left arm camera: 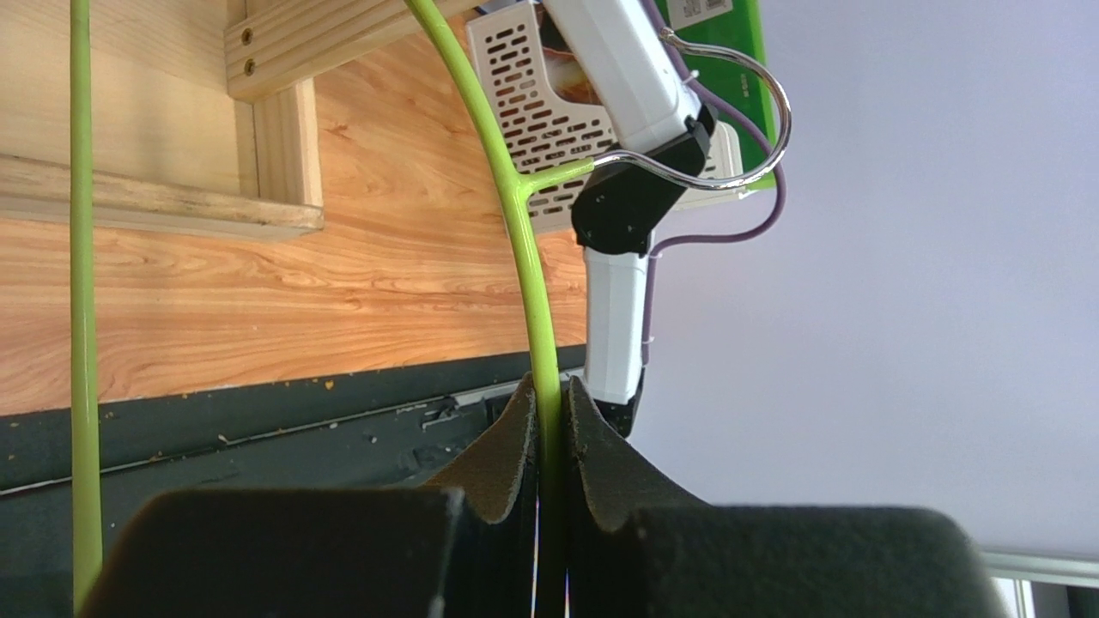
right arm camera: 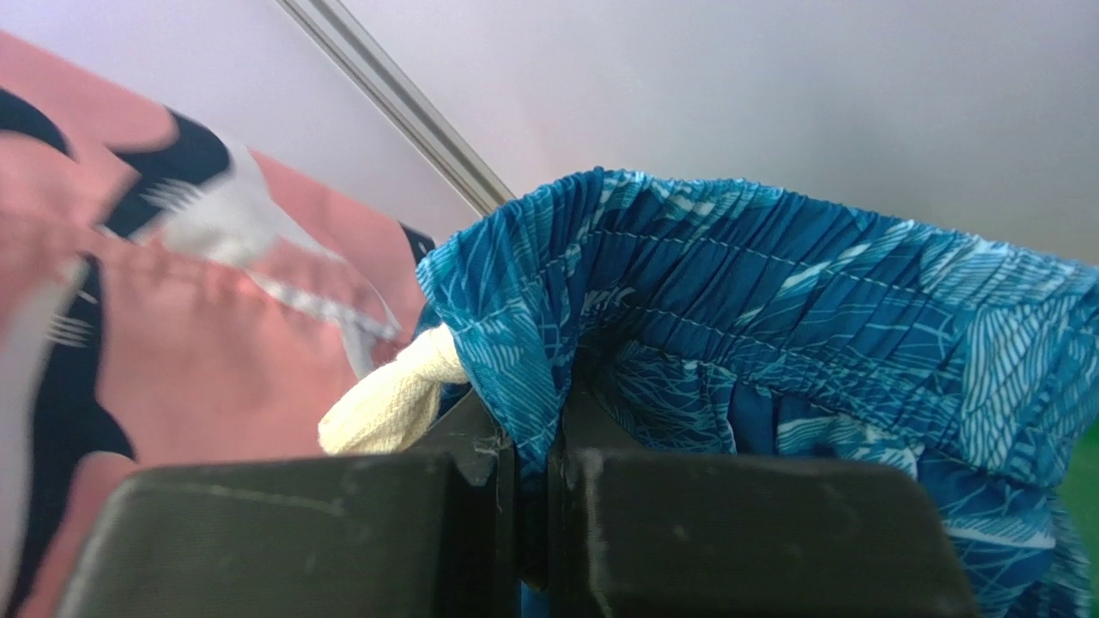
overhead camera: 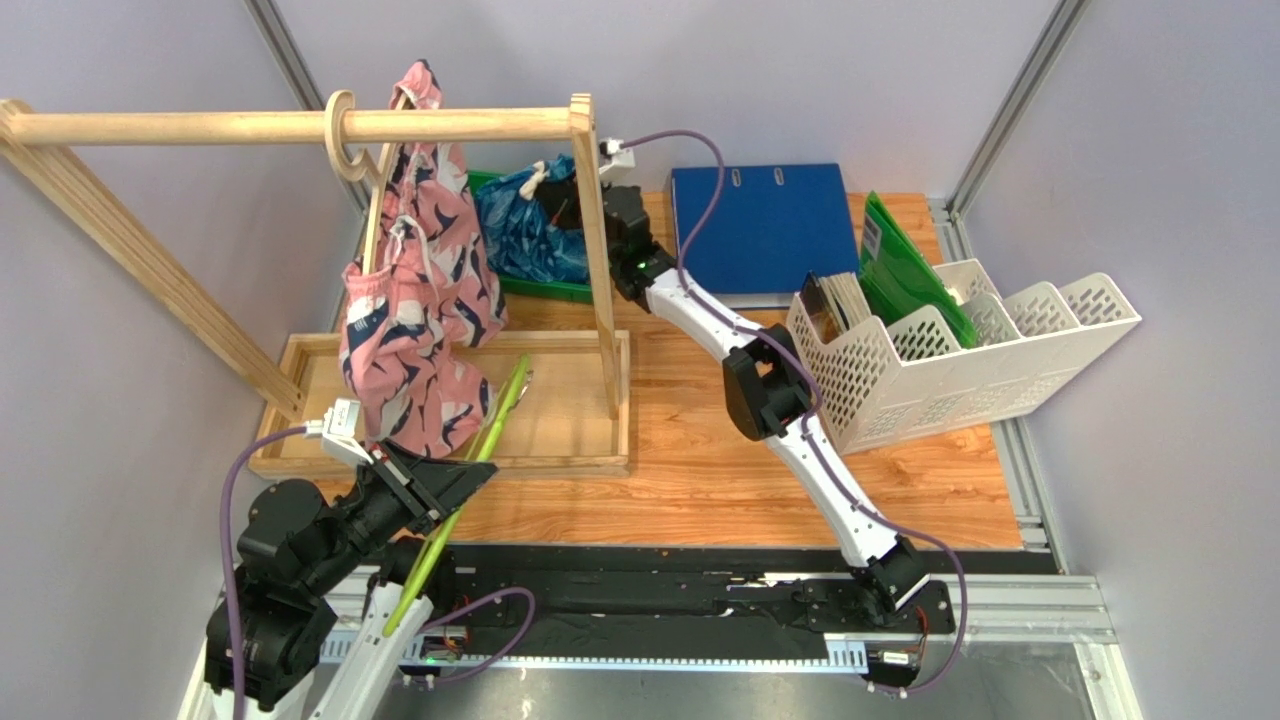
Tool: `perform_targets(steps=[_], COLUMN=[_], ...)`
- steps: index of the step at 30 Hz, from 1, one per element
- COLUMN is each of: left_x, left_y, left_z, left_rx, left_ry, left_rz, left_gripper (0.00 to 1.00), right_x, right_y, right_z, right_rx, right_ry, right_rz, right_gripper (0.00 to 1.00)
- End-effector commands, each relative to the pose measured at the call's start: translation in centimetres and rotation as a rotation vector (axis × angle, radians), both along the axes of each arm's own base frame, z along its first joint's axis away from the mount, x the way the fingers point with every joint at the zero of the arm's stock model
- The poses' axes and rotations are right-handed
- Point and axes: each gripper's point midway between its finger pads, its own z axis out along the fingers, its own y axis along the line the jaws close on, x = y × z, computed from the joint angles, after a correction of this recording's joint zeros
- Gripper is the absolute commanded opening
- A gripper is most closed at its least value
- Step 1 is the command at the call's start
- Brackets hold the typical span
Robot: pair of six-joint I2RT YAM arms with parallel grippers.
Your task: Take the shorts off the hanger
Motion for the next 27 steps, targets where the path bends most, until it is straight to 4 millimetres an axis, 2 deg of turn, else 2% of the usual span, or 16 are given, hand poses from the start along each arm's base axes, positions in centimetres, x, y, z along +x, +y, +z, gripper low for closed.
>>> perform_targets(steps=[1, 7, 11, 13, 15, 16, 17, 18, 20, 21, 23, 24, 26, 27], left_x=[0.0, -0.3, -0.4, -0.6, -0.8, -0.9, -0.9, -1.0, -1.2, -1.5, -1.6, -1.8, -2.1, -2.4], left_y=[0.0, -0.2, -0.3, -0.4, -0.5, -0.5, -0.5, -0.5, -0.5, -0.4, -0.5, -0.5, -0.4, -0.3], left_z=[1.4, 1.5, 1.8, 2.1, 2.3, 2.5, 2.7, 2.8, 3.3, 3.7, 4.1, 4.4, 4.8, 5.2], left_rx=[0.002, -0.001, -0.011, -0.016, -0.023, -0.026, -0.029, -0.032, -0.038, -0.045, -0.054, -0.058, -0.065, -0.069], left_ry=[-0.068, -0.079, -0.083, -0.088, -0.09, -0.095, -0.098, -0.099, -0.11, -0.119, -0.12, -0.126, -0.133, -0.142], left_rz=[-0.009, -0.023, -0.033, -0.043, -0.046, -0.048, -0.049, -0.052, -0.053, -0.054, -0.059, -0.058, -0.056, -0.057], left_gripper=[0.0, 0.0, 0.0, 0.0, 0.0, 0.0, 0.0, 0.0, 0.0, 0.0, 0.0, 0.0, 0.0, 0.0], right_x=[1.3, 2.2, 1.6, 1.4, 0.6, 0.3, 0.0, -0.3, -1.0, -1.5, -2.3, -2.8, -4.0, -4.9], right_y=[-1.2, -2.6, -2.6, -2.6, -2.0, -1.9, -1.9, -2.0, -2.0, -2.1, -2.4, -2.7, -2.9, -3.2], right_z=[-0.5, -7.2, -9.5, -9.4, -8.5, -8.0, -8.0, -6.8, -6.0, -4.9, -4.3, -2.7, -2.6, -1.3], right_rx=[0.006, -0.043, -0.047, -0.035, -0.038, -0.036, -0.047, -0.042, -0.047, -0.048, -0.068, -0.065, -0.089, -0.092], right_ry=[0.016, 0.231, 0.339, 0.363, 0.374, 0.378, 0.398, 0.395, 0.419, 0.425, 0.463, 0.462, 0.515, 0.52], right_rz=[-0.146, -0.171, -0.109, -0.087, -0.024, -0.004, 0.003, 0.015, 0.035, 0.042, 0.06, 0.064, 0.083, 0.095], right_gripper=[0.0, 0.0, 0.0, 0.07, 0.17, 0.26, 0.3, 0.34, 0.45, 0.46, 0.51, 0.53, 0.59, 0.6])
